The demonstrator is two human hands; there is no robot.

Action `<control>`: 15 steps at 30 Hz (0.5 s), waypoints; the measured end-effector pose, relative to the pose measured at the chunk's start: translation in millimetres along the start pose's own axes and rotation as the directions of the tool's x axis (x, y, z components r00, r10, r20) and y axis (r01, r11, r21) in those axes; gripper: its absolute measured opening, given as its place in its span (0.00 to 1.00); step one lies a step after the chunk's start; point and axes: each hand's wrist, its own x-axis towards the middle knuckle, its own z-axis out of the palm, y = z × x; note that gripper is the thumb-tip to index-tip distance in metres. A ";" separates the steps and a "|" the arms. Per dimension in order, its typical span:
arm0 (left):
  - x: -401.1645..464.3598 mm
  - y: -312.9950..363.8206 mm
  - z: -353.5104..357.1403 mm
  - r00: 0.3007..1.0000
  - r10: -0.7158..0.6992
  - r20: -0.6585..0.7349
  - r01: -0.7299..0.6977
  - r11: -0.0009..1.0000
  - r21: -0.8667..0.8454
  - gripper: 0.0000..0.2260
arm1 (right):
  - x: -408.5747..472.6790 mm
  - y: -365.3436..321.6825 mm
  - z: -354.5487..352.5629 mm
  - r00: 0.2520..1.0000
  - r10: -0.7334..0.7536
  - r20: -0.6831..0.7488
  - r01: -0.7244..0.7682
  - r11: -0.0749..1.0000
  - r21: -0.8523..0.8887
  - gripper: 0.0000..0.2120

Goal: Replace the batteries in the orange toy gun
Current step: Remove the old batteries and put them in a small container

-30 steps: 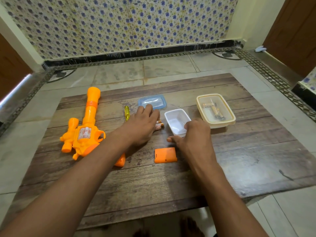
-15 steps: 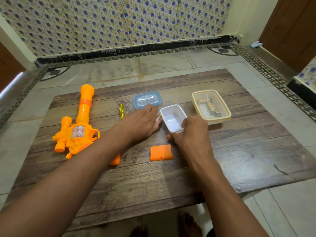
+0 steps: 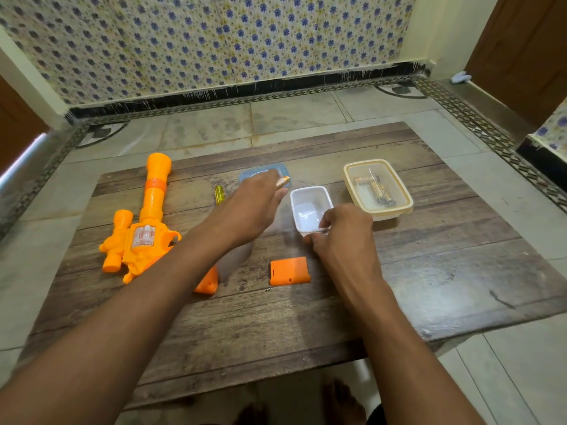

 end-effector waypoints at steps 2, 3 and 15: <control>4.7 14.4 -0.3 0.993 0.086 0.085 -0.087 0.996 0.006 0.09 | -0.7 -0.5 0.0 1.000 0.002 -0.005 -0.002 1.000 0.008 0.09; 8.7 19.5 1.6 0.984 0.121 0.134 -0.124 0.992 0.017 0.08 | -0.9 -0.7 -0.1 1.000 0.003 -0.009 -0.003 1.000 0.010 0.09; 28.4 37.8 20.7 0.991 0.083 0.107 -0.100 0.980 0.171 0.11 | 0.6 2.4 -4.5 1.000 0.016 -0.001 -0.016 0.998 0.063 0.09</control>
